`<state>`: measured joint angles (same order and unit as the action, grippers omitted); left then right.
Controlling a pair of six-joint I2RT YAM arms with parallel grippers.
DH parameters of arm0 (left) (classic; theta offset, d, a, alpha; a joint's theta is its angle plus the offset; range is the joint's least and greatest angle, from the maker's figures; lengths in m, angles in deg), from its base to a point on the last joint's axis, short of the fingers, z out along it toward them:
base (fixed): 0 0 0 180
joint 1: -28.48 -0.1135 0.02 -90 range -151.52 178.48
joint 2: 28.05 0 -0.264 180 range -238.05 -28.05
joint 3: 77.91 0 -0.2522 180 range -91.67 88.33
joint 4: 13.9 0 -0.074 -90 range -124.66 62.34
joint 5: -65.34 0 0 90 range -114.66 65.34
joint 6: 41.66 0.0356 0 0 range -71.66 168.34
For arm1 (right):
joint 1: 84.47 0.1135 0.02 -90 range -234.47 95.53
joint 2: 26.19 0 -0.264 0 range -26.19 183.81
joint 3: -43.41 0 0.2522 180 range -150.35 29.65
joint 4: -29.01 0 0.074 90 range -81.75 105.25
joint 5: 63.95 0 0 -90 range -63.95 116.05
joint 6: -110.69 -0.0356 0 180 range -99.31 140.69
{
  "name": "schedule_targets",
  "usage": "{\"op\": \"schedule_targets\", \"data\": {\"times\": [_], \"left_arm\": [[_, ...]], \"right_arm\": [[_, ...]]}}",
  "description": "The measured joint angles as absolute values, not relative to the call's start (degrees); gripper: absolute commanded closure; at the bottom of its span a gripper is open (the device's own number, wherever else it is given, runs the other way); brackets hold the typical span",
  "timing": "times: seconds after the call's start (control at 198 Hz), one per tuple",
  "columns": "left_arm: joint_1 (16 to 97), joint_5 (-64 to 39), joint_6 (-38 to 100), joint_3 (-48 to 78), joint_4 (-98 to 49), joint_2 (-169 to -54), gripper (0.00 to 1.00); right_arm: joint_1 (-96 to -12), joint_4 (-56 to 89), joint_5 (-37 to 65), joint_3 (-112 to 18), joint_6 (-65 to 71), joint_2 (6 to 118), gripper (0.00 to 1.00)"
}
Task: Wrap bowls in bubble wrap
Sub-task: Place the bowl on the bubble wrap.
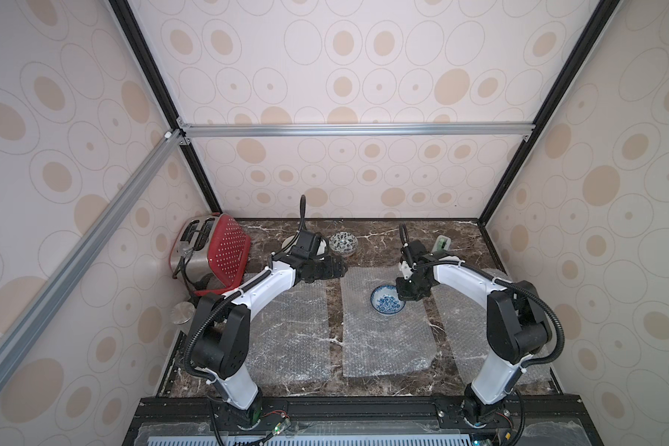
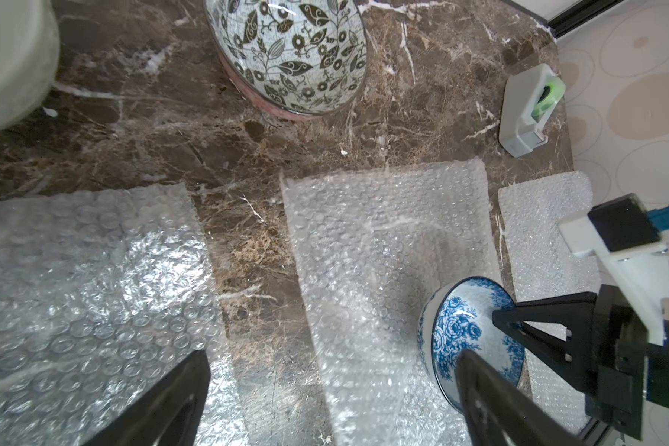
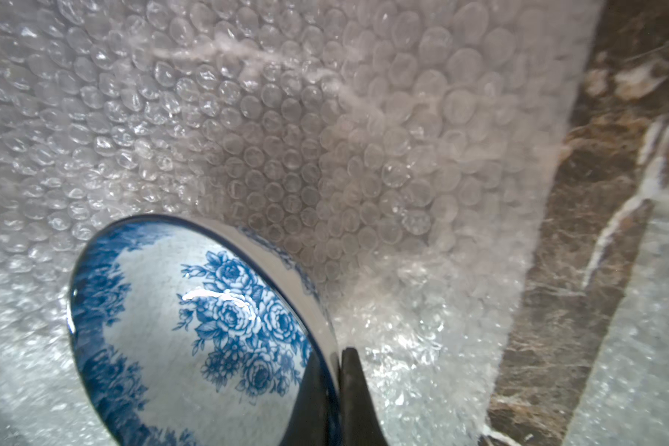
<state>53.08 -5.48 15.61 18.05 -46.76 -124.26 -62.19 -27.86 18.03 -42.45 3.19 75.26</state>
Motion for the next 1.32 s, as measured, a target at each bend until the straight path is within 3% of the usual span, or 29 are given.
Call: {"op": "schedule_targets", "data": {"times": [0.617, 0.729, 0.961, 1.315], "left_arm": [[53.34, -3.86, 15.61, 20.02, -44.83, -122.36, 0.03], [53.41, -3.34, 15.61, 20.06, -44.40, -122.36, 0.03], [54.63, -2.83, 15.61, 20.06, -43.33, -122.38, 0.04], [58.13, -2.00, 15.57, 20.63, -41.27, -122.88, 0.05]], "right_arm": [[-61.01, -28.14, 17.18, -44.04, 2.10, 75.26, 0.99], [-61.01, -28.36, 17.31, -44.04, 2.08, 75.30, 0.92], [-61.01, -28.38, 17.20, -44.02, 1.31, 75.89, 0.61], [-64.33, -29.02, 18.28, -45.38, 1.66, 71.82, 0.61]]}}
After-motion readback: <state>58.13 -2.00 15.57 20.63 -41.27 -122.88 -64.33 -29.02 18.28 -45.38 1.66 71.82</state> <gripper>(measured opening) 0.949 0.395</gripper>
